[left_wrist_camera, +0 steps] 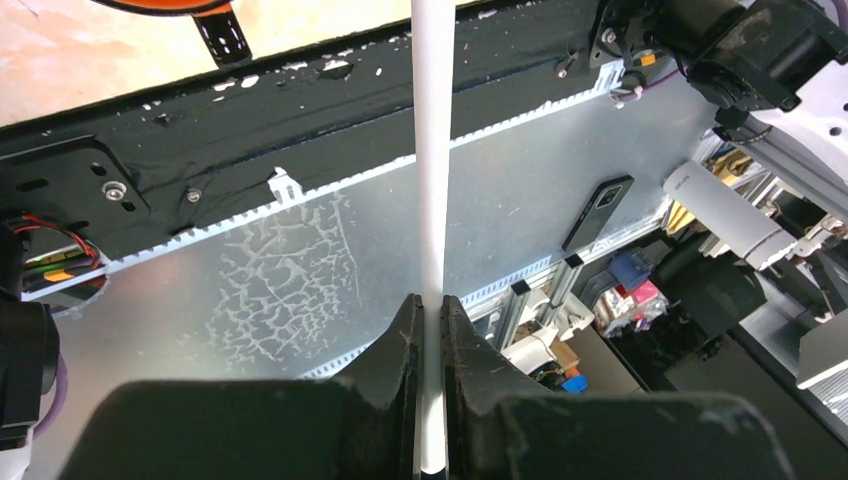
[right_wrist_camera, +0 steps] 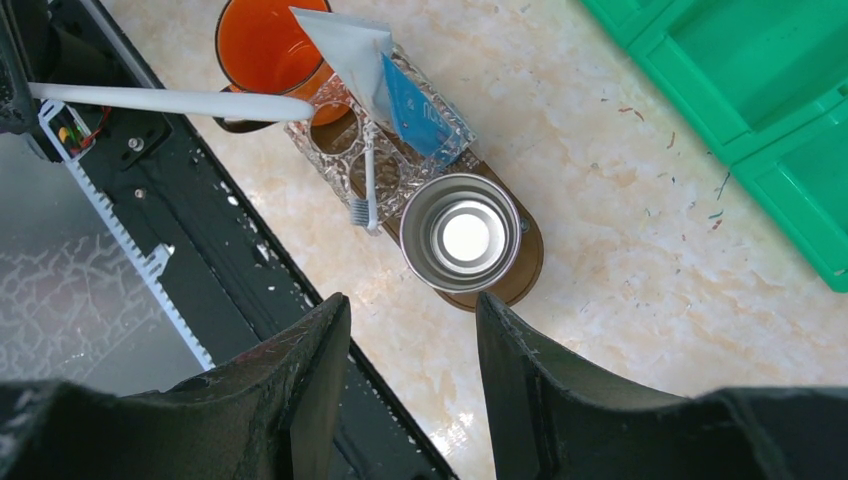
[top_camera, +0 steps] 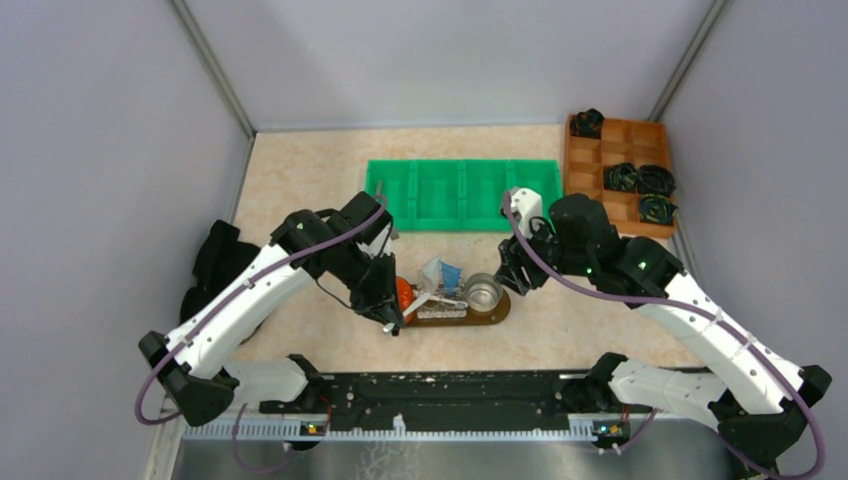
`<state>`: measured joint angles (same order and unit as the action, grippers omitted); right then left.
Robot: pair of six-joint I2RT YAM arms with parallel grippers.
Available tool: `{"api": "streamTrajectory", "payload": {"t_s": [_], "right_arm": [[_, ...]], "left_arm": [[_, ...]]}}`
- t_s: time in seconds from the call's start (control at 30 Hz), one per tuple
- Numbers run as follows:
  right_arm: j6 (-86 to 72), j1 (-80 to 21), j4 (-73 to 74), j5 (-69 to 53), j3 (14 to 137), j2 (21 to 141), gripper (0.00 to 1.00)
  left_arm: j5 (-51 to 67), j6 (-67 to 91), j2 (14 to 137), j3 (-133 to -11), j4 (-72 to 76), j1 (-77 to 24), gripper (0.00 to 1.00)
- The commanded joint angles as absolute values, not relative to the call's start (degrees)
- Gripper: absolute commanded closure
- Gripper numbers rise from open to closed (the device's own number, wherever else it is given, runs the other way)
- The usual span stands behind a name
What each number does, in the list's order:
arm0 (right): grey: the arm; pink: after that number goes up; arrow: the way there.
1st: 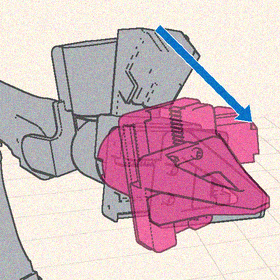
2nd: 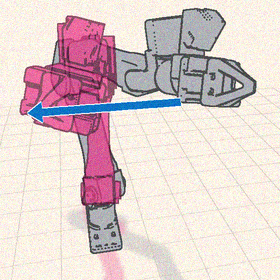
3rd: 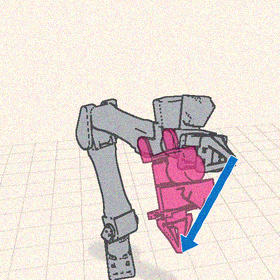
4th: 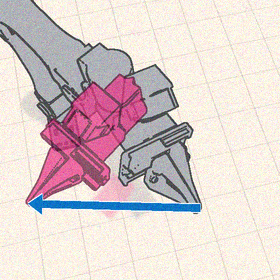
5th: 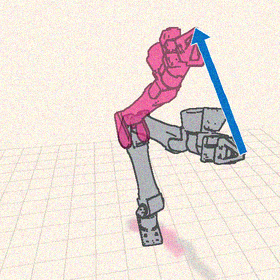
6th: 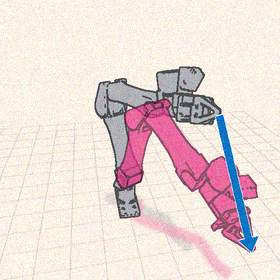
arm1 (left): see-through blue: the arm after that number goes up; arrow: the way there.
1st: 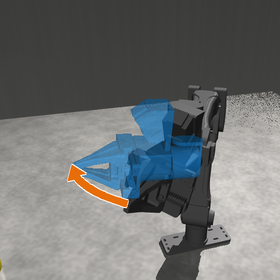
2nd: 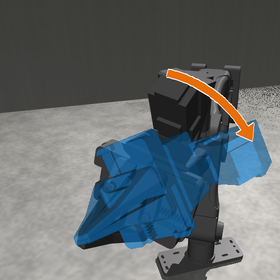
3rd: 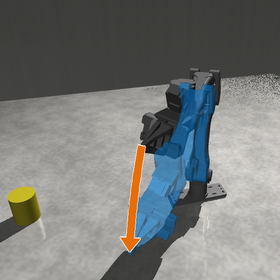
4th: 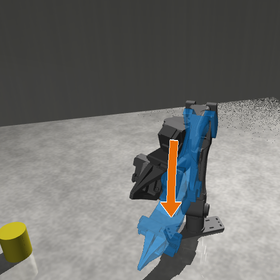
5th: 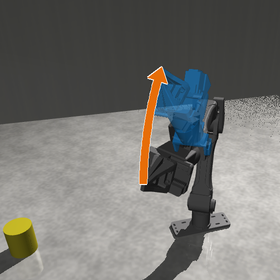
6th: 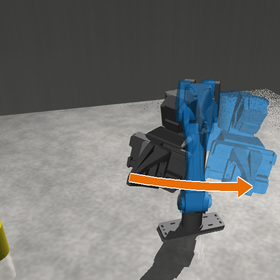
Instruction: Prepare toiletry sets of a toothbrush and toothpaste on the tray
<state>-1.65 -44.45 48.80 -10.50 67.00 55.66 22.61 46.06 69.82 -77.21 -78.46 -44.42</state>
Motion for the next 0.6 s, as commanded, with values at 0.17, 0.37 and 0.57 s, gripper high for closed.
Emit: {"api": "streamTrajectory", "payload": {"t_s": [0.17, 0.37, 0.57], "right_arm": [[-1.92, -44.04, 46.6, -11.25, 66.72, 55.32, 0.5], [-1.77, -44.1, 46.69, -11.06, 66.29, 54.77, 0.5], [-1.69, -44.04, 46.51, -11.01, 65.82, 54.25, 0.51]], "left_arm": [[23.96, 50.17, 69.56, -75.68, -80.95, -46.36, 0.87], [23.25, 50.04, 71.68, -75.97, -80.95, -47.33, 0.85], [22.1, 49.28, 74.19, -77.04, -80.94, -47.81, 0.84]]}}
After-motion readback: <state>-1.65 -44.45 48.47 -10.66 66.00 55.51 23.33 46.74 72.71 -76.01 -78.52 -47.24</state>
